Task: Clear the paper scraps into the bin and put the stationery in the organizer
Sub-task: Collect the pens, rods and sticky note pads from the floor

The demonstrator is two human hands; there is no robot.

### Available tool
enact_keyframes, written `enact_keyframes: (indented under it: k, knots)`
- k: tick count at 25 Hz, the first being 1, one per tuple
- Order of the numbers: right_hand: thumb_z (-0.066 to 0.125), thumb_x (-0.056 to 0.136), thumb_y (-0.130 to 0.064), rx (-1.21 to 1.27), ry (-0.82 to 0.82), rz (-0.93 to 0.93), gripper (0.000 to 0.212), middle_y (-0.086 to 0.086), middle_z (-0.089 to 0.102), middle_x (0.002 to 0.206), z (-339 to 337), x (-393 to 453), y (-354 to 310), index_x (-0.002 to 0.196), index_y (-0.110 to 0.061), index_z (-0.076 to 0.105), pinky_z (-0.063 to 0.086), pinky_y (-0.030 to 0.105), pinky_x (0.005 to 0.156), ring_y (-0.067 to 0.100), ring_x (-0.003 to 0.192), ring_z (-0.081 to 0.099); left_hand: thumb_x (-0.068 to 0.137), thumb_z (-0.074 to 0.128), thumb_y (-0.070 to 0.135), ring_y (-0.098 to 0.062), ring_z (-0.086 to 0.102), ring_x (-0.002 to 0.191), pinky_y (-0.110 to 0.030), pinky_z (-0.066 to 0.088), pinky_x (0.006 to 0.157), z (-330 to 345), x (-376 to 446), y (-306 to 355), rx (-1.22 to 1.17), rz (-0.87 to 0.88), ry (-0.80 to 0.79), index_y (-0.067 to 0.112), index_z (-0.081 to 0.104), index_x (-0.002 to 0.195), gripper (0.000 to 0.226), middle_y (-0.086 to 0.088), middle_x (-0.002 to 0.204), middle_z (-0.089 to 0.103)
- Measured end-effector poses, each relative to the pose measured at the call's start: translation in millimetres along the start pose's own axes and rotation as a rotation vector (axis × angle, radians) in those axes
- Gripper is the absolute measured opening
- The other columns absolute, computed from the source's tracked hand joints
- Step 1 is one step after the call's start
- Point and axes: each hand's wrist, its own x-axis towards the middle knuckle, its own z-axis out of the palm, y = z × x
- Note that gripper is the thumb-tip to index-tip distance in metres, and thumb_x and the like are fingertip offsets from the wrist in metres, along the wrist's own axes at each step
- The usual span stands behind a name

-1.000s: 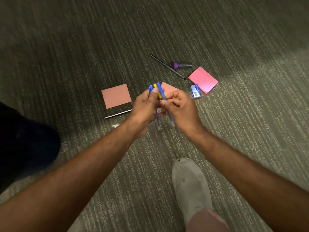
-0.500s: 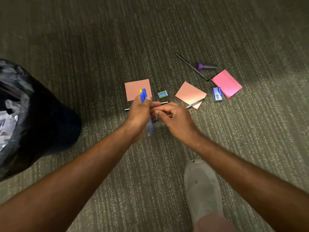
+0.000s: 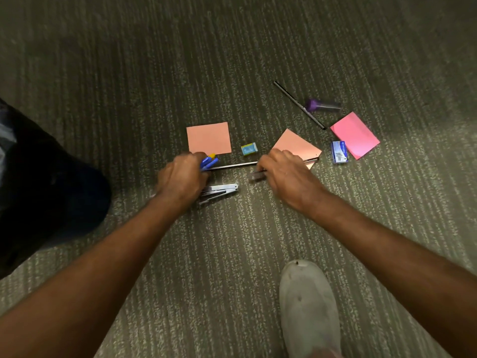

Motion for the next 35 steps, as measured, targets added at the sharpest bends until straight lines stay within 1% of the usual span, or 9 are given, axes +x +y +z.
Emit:
enact_keyframes:
  k: [5,10,15,20,24,26,28,31,35]
  knots:
    - [0.045,0.106,-0.016,0.104,0.252,0.120,0.022,0.012,0.055,0.116,-35,42,26,0.124,-0.012,0.056,0.048,0.039,0.064,0.031,0.086,0.060,0.086,0.063,0.022,-0.038,0.063,0.094,-0.037,0.039,0.068,1,3,-4,0.047,0.055,0.052,0.022,0.062,0.109,0.023,-0.011,0.110,0.061]
    - [0.044,0.104,-0.015,0.078,0.293,0.337,0.033,0.021,0.051,0.126,-41,99,77,0.136,-0.013,0.054,0.048,0.045,0.082,0.041,0.107,0.057,0.083,0.067,0.037,-0.032,0.064,0.079,-0.035,0.043,0.061,-18,1,-11,-0.024,0.112,0.079,0.027,0.060,0.093,0.015,-0.003,0.084,0.069]
    - [0.046,0.101,-0.010,-0.132,0.163,0.383,0.040,0.024,0.054,0.131,-33,133,96,0.141,-0.012,0.054,0.049,0.047,0.097,0.044,0.121,0.054,0.083,0.077,0.040,-0.009,0.064,0.060,-0.027,0.047,0.054,-40,0,-14,-0.404,0.004,0.068,0.036,0.072,0.087,0.007,0.014,0.068,0.069]
    - [0.044,0.098,0.001,-0.160,0.103,0.448,0.032,0.028,0.055,0.128,-47,139,76,0.127,0.001,0.059,0.045,0.047,0.097,0.045,0.122,0.053,0.086,0.077,0.015,-0.003,0.045,0.047,-0.018,0.036,0.047,-51,6,11,-0.969,-0.063,0.008,0.018,0.075,0.086,0.004,0.010,0.064,0.064]
    - [0.042,0.107,-0.020,0.140,0.256,0.210,0.026,0.021,0.058,0.115,-63,107,8,0.116,-0.003,0.061,0.039,0.036,0.086,0.035,0.108,0.054,0.090,0.073,0.014,-0.006,0.022,0.039,-0.018,0.017,0.041,-59,7,30,-1.282,-0.080,-0.130,0.015,0.073,0.094,0.005,0.002,0.056,0.043]
    - [0.039,0.107,-0.020,0.354,0.171,0.169,0.019,0.005,0.051,0.110,-66,81,-24,0.112,-0.014,0.056,0.036,0.028,0.075,0.016,0.097,0.052,0.091,0.072,0.019,-0.008,0.019,0.040,-0.018,0.016,0.040,-61,9,38,-1.357,-0.092,-0.132,0.015,0.068,0.090,0.005,-0.008,0.067,0.036]
    - [0.035,0.109,-0.023,0.578,0.062,0.212,0.016,-0.002,0.047,0.106,-61,62,-49,0.107,-0.018,0.050,0.038,0.027,0.069,0.003,0.089,0.049,0.093,0.070,0.023,-0.006,0.020,0.038,-0.015,0.019,0.037,-59,12,46,-1.431,-0.137,-0.079,0.012,0.064,0.091,0.013,-0.007,0.071,0.045]
    - [0.033,0.111,-0.027,0.957,0.022,0.357,0.021,0.001,0.059,0.106,-51,43,-70,0.111,-0.013,0.049,0.053,0.035,0.069,0.010,0.078,0.065,0.097,0.066,0.025,-0.006,0.025,0.036,-0.016,0.023,0.035,-47,12,60,-1.467,-0.218,0.018,0.002,0.062,0.108,0.026,0.001,0.071,0.055]
    - [0.034,0.110,-0.032,1.027,0.118,0.447,0.019,-0.003,0.059,0.084,-33,22,-80,0.104,-0.022,0.048,0.047,0.036,0.059,0.013,0.067,0.056,0.097,0.065,0.030,-0.007,0.032,0.038,-0.018,0.026,0.037,-25,4,82,-1.528,-0.299,0.040,0.014,0.056,0.086,0.022,-0.001,0.060,0.046]
